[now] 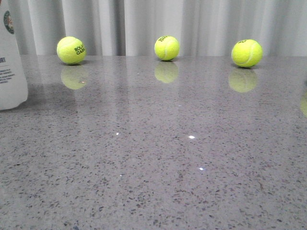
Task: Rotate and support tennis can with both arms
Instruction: 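Lift the can with the left gripper and stand it upright, then release the upright can and pull the left gripper back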
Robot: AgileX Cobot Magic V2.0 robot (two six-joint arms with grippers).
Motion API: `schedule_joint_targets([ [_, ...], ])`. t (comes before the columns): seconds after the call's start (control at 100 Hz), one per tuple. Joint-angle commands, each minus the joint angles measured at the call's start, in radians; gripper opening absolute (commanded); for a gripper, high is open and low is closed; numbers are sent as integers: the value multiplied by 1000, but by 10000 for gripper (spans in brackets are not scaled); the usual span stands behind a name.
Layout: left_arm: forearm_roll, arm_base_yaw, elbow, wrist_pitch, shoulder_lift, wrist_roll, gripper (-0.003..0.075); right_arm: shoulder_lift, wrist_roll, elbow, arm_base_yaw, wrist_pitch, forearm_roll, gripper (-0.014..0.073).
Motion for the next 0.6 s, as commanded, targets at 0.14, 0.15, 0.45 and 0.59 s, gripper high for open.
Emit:
schedule_joint_targets([
  [0.14,9,-9,-45,13,-62,0,586,5,1,-26,-6,-81,4,-70],
  [0.15,11,-9,-45,13,-64,0,586,5,1,-26,-6,-81,4,-70],
  [0.45,28,-9,-36,-7,-207,-49,586,5,1,-26,-6,-81,4,-70],
  [0.59,55,-9,26,-100,-297,-96,586,5,1,-26,-6,-81,4,-70],
])
